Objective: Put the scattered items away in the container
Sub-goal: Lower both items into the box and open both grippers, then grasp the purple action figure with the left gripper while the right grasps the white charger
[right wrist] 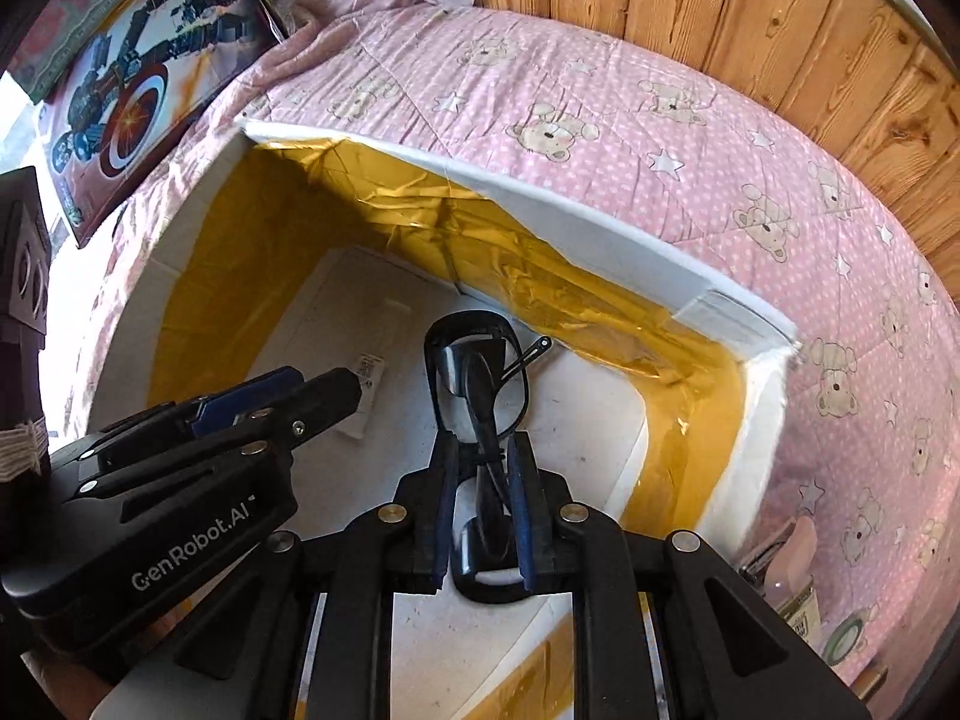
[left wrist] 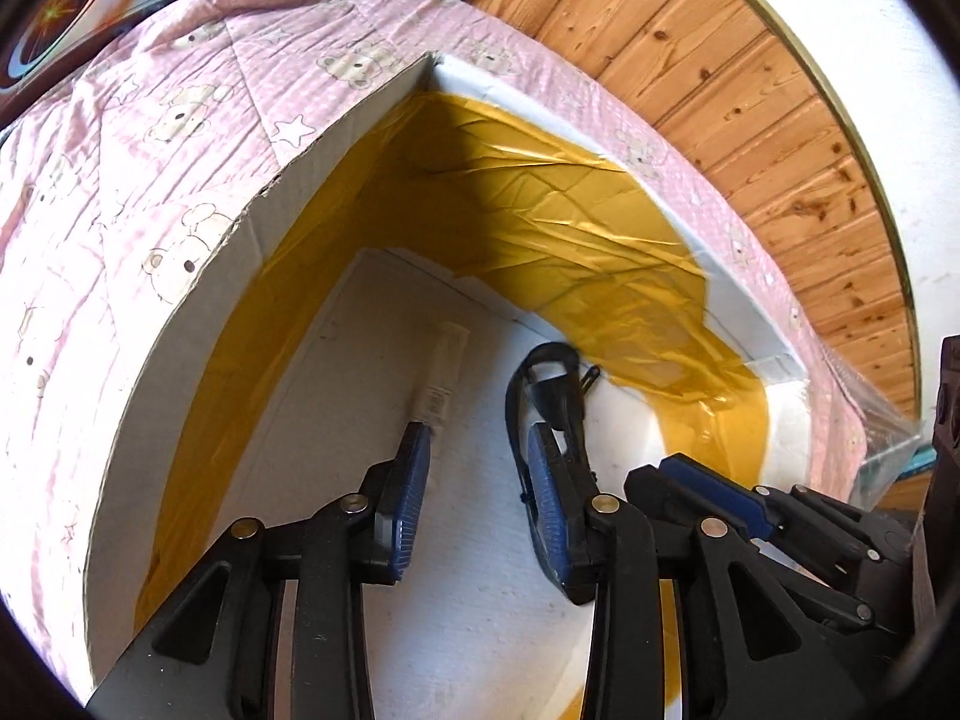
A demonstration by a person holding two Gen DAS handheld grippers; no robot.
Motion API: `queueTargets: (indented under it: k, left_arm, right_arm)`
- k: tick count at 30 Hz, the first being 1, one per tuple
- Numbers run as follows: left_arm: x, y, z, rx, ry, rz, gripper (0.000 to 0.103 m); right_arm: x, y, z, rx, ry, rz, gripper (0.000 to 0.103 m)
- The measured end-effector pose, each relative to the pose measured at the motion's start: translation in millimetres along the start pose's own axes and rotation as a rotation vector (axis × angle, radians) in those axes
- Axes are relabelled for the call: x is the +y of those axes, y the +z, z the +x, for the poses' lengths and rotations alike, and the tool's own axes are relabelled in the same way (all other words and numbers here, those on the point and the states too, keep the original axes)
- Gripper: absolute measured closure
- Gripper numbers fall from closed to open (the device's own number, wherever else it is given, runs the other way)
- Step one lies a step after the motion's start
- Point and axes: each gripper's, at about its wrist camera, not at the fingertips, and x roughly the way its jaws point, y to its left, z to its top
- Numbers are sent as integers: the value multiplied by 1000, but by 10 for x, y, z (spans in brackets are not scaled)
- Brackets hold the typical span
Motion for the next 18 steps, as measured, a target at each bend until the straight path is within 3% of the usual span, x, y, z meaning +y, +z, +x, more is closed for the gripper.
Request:
queueTargets:
  k: [6, 11, 18]
  left_arm:
    - [-91, -230, -313, -42, 8, -20, 67]
    - [-261, -423, -678, -104, -18, -16, 67]
    - [-550, -846, -1118, -170, -120, -4, 67]
  right_arm:
    - [-91, -278, -424, -151, 73, -12, 83]
    - [-116, -568, -792, -262, 218, -22, 82]
    - [-163, -1265, -1420, -468, 365, -81, 82]
